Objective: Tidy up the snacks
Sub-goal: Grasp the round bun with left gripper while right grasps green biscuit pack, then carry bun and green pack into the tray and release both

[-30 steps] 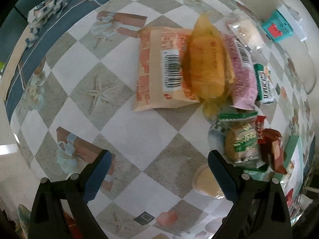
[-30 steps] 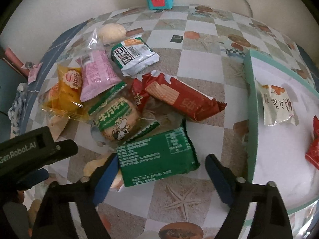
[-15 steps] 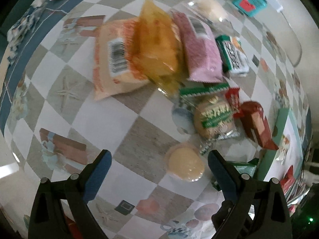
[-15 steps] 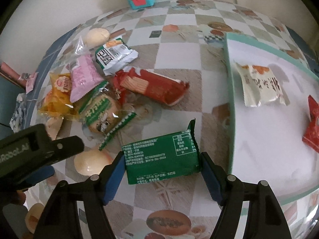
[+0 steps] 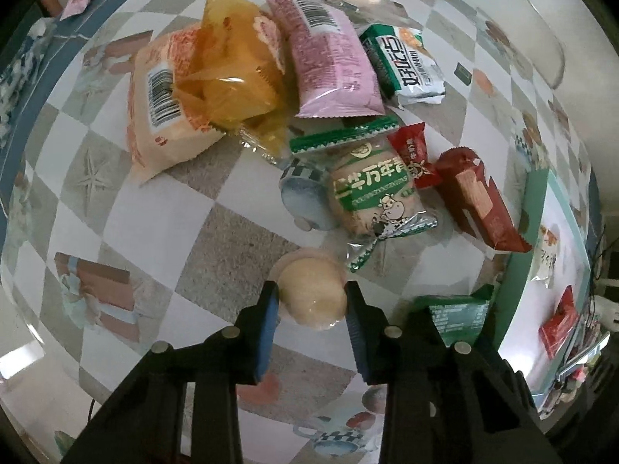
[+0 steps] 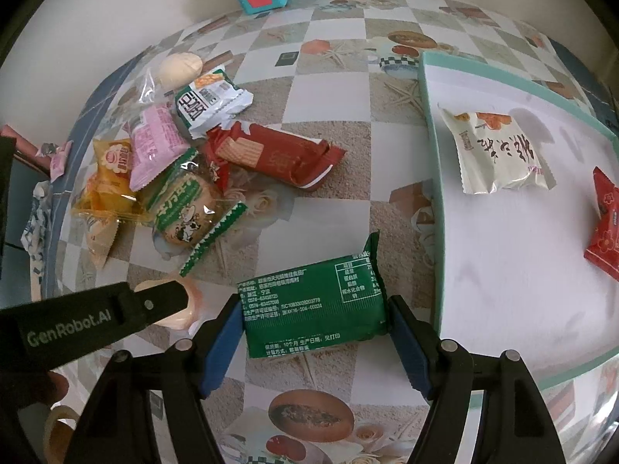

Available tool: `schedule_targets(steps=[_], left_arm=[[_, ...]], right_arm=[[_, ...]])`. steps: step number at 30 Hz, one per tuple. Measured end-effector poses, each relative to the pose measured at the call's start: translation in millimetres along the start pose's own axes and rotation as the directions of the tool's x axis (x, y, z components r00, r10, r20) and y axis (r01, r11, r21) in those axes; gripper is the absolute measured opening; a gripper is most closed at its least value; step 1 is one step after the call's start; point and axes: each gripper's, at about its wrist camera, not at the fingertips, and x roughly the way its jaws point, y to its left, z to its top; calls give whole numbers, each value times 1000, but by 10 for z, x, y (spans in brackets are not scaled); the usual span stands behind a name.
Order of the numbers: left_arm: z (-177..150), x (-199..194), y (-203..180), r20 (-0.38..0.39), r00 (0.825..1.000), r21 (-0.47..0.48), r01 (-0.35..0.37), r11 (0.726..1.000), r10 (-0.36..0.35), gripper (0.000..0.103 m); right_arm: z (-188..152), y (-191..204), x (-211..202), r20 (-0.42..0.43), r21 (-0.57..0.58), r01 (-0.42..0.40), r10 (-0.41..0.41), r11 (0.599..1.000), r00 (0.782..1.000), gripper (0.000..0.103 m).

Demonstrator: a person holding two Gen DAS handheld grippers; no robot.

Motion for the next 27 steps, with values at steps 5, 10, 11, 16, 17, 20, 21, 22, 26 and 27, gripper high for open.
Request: schedule_targets(steps=[5,10,11,16,17,20,21,22,26,27], left_arm=[[29,-26,-25,15,1000,6,8,1000,-8,36],[92,-240,19,45,999,9,7,1000,-7,36],[96,-259,19,52,999,8,8,1000,-8,36],[94,-536,-6,107,994,10,20,1000,-21,35],[90,-588,-25,123,992,16,19,1000,-21,35],[95,-696,-48,142,989,22,44,999,-46,35],[85,-741,-58,149,988,24,47,999,-50,35],[63,-795,-71,157,986,27,48,998,-51,35],[8,-909,-144,179,982,54,51,997,-60,35],[-10,-930,-184,184,981,63,52,997,-63,35]], right_arm=[[-33,65,-20,-2,1,1,-1,1000,1000,75],[-29,49,-134,16,4,-14,14,1000,1000,74],[-29,42,-155,19,7,-17,17,1000,1000,74],[-42,1,-337,50,14,-29,29,999,998,74],[-39,-3,-373,56,19,-35,34,999,998,74],[-42,-30,-480,80,26,-39,37,999,996,74],[-45,-42,-509,86,30,-40,37,999,996,74],[-47,-69,-557,96,35,-39,36,999,995,74],[-31,-200,-675,127,68,-17,9,998,992,74],[-24,-259,-712,136,83,-14,2,996,991,74]])
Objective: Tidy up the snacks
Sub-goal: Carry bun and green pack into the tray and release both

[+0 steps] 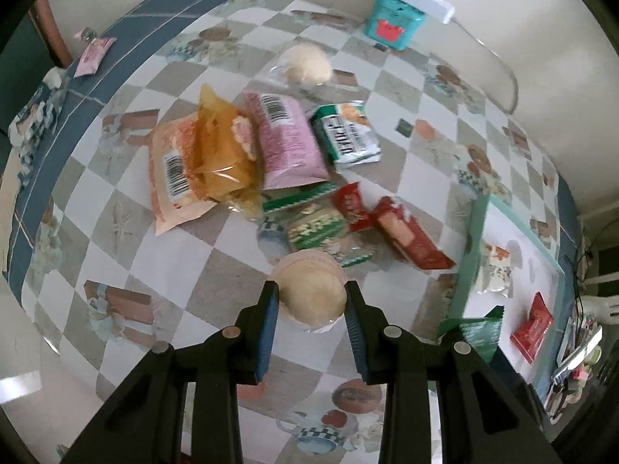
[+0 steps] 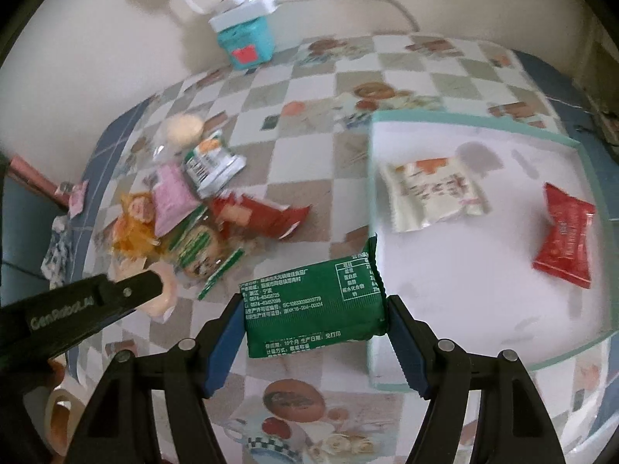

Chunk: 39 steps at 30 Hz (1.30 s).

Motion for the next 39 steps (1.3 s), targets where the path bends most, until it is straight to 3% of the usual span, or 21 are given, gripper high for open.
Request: schedule_targets(steps=[10,23,29,35,36,39], left_arm=[[-250,53,-678,-5,999,156,33,987,-33,35],[-740,252,-1749,-28,999,385,44,922,-36,36],[-800,498,-1892,-62,998,428,49,902,-25,36],[-790,596,-1906,-79,996,423,63,904,-33,36],[-788,597,-1905,-78,997,424,61,904,-30,37],[-783,589,-1900,-68,998,428,47,902,-20,69]], right_arm=[[57,-867,-150,10,185,87,-91,979,996,74],[-123,-1935,-300,-26,367,190,-194,911,981,74],[-184,-2206,-307,-40,427,195,-197,883,980,74],[-163,-2238,-223,-70,433,206,-195,878,978,75],[-158,-2228,-215,-73,428,207,-194,880,978,75],[-144,-2196,-196,-74,415,220,-208,883,975,78]])
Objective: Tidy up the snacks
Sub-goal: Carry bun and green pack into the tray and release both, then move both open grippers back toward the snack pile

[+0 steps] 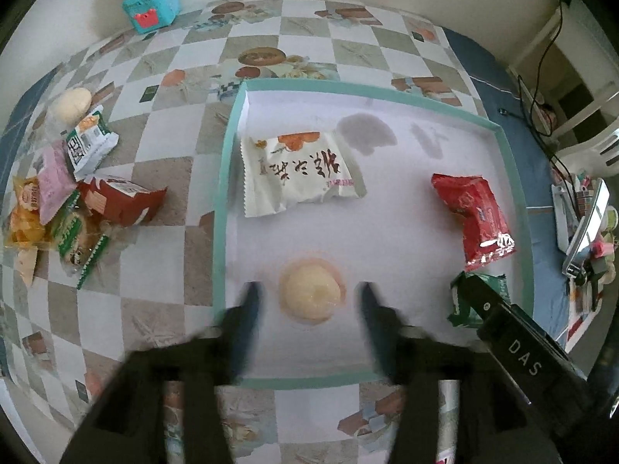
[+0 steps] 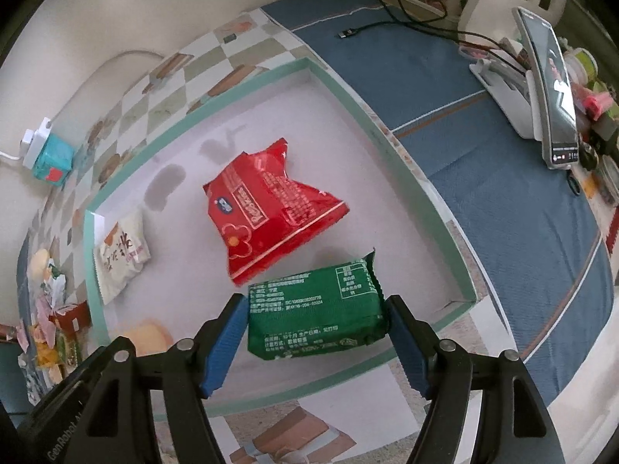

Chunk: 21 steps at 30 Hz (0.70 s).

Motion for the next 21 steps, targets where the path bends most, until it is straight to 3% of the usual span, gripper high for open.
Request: schedule_targets(steps=[5,7,8,10,15,21], left_arm=[[9,-24,87,-1,1000,-27,-18,999,18,71],[18,-23,155,-4,999,-48,-33,998,33,85],[21,-20,194,-5,999,-60,-41,997,41,87],[26,-21,275,-2,998,-85,-62,994,62,88],[28,-14,463,4,993,-142,-118,983,120,96],[32,-17,618,-1,988,-193,-153,969,156,96]], right_arm=[[-14,17,-4,-1,0,3,-3,1000,1000,87],[-13,1,1,-1,-2,3,-3,1000,1000,87],[-17,8,6,-1,-5,3,-3,1000,1000,88],[-18,35,24,-1,-8,2,-2,1000,1000,102],[-12,49,22,17,-22,-6,7,1000,1000,103],[-8,91,27,18,-25,-17,18,1000,1000,103]])
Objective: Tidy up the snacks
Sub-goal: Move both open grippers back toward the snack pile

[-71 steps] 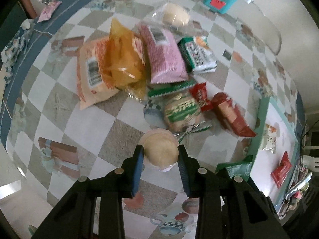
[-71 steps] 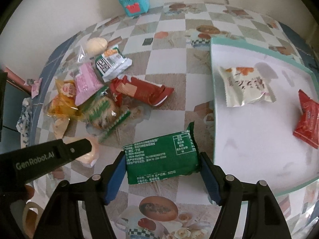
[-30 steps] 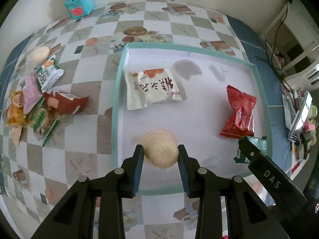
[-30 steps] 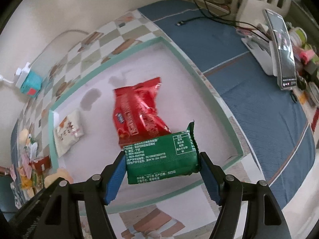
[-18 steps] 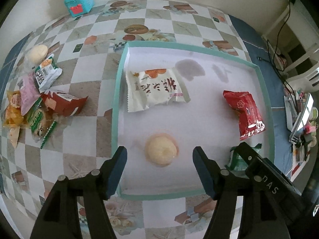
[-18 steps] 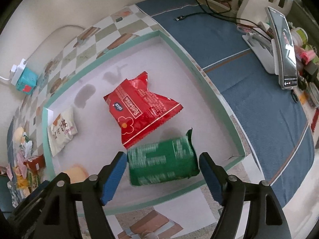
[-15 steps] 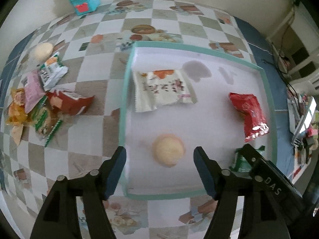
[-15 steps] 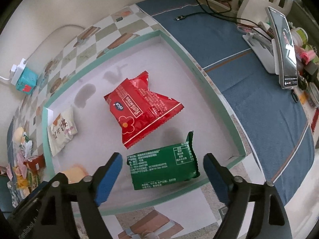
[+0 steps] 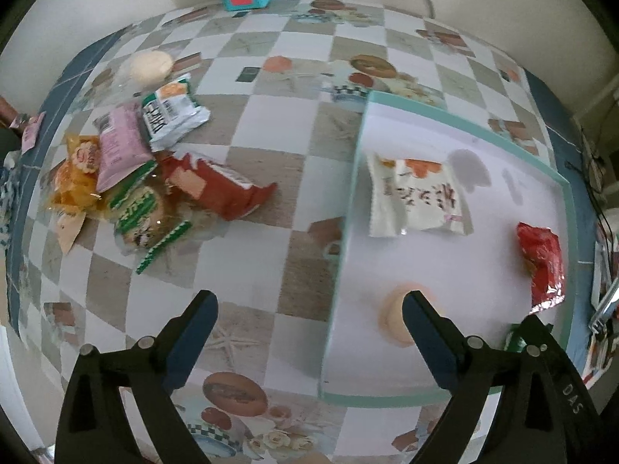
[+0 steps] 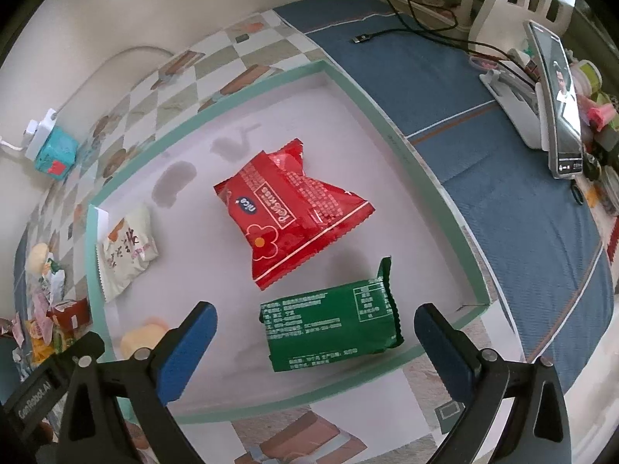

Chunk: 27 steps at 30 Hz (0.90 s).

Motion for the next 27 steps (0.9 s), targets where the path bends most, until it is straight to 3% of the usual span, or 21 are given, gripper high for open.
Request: schedule_targets(steps=[9,17,23,27], left_arm=[[8,-13,116,-6,998,-10,-55,998,54,96],[120,-157,318,61,989,10,-136,991,135,96],[215,-233,649,97,973,15,-214,977,211,96],[255,-273,1010,94,967,-51,-234,971,238,96]], right_arm=[[1,129,-19,13,-23,-11,11,1000,1000,103],[-42,471,-200,82,-99,-26,35,995,996,103],[-173,901,-227,87,-198,-48,66,979,994,103],[-251,1121,-228,82,-235,-65,86,970,993,103]])
